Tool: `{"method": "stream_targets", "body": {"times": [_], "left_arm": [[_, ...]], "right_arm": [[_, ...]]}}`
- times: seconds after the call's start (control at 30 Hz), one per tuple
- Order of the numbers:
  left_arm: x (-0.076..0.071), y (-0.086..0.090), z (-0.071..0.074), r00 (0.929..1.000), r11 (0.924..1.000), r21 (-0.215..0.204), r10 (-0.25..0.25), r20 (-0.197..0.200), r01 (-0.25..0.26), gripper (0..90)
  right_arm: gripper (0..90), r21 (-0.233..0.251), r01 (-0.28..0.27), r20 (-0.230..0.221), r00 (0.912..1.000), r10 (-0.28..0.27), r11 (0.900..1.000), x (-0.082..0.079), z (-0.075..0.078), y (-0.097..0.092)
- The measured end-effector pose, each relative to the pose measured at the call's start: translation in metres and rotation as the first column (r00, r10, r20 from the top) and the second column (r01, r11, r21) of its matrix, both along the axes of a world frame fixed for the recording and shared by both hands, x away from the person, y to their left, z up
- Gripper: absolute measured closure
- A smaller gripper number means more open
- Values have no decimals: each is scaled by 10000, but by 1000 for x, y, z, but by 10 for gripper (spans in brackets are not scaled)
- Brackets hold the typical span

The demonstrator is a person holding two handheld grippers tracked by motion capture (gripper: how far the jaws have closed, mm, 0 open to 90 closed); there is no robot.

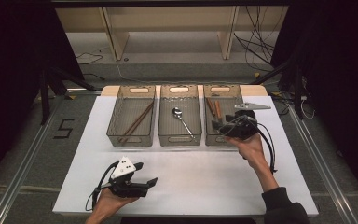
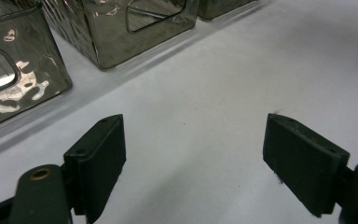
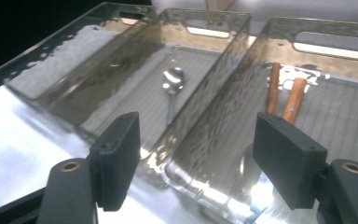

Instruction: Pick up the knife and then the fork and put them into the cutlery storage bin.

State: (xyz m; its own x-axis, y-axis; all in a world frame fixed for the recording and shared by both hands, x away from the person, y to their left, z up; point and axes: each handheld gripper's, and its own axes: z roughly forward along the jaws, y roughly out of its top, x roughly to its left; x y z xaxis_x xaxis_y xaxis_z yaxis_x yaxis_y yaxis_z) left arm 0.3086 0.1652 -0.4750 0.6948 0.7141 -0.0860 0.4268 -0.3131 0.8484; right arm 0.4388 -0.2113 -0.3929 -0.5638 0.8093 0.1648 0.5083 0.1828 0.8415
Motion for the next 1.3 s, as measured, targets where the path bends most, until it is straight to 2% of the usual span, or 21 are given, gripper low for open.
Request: {"method": "stream_targets", "body": {"times": [0.23, 0.4, 0.83, 1.0, 1.3], "left_arm": [[1, 1, 0, 10000, 10000, -24, 18, -37, -18, 209], [1, 1, 0, 9999, 10000, -26, 86, -66, -86, 209], [3, 5, 0, 9998, 9995, -254, 172, -140, -175, 209], [4, 7, 1, 9997, 9993, -301, 226, -120, -230, 208], [4, 9, 1, 9995, 9986, -430, 289, -131, -295, 208]], "right_arm": [[302, 257, -390, 287, 9989, 382, 9989, -24, -4, -5], [289, 332, -656, 336, 9974, 645, 9973, -38, -11, -10], [271, 601, -977, 702, 9932, 934, 9934, -72, -26, -16], [265, 642, -1220, 740, 9903, 1172, 9905, -83, -32, -16], [250, 797, -1330, 810, 9887, 1265, 9879, -104, -46, -20]]}}
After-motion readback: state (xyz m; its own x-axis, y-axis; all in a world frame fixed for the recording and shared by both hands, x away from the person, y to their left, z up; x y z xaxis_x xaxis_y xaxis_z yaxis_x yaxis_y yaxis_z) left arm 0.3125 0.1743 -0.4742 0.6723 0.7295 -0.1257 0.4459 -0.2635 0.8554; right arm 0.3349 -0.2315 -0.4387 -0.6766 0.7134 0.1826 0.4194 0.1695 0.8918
